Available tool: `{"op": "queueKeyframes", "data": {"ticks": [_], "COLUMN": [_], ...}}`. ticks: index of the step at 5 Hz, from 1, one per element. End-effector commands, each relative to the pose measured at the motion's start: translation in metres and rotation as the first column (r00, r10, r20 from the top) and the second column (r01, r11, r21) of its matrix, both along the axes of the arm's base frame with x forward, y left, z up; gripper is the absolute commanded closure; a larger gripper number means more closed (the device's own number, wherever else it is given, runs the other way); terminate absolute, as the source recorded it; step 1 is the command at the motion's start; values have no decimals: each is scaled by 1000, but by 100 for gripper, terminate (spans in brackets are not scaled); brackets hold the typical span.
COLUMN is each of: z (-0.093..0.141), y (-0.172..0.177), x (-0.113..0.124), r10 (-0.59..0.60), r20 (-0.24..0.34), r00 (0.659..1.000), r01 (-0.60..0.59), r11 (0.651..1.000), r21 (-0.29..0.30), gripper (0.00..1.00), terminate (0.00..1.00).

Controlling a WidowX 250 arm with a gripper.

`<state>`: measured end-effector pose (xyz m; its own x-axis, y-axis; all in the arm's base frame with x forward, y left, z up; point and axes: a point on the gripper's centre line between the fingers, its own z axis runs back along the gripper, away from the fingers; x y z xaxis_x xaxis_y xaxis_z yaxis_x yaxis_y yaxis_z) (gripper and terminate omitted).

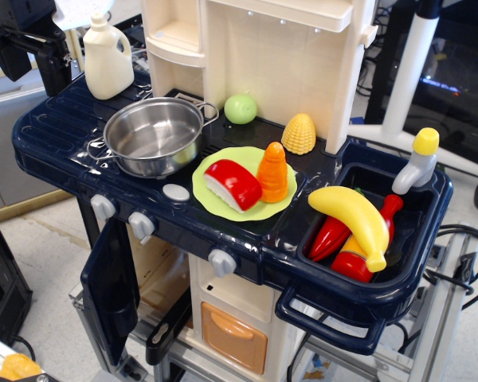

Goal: Put banana in pot or pan

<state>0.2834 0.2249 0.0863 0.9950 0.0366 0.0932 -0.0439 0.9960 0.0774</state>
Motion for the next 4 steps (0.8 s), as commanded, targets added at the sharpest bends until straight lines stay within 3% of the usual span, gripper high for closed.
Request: {"op": "queueKeyframes", "data": {"ticks": [1,3,4], "z": [0,60,81], "y": [0,-98,-149], "x": [0,-3,1], "r10": [0,257,329], "r20": [0,-65,-74], "r00": [1000,964,941], "r01": [0,-259,-329], "r11": [1000,966,944], "r21": [0,-17,15], "gripper": [0,0,0], "terminate": [0,0,0]}}
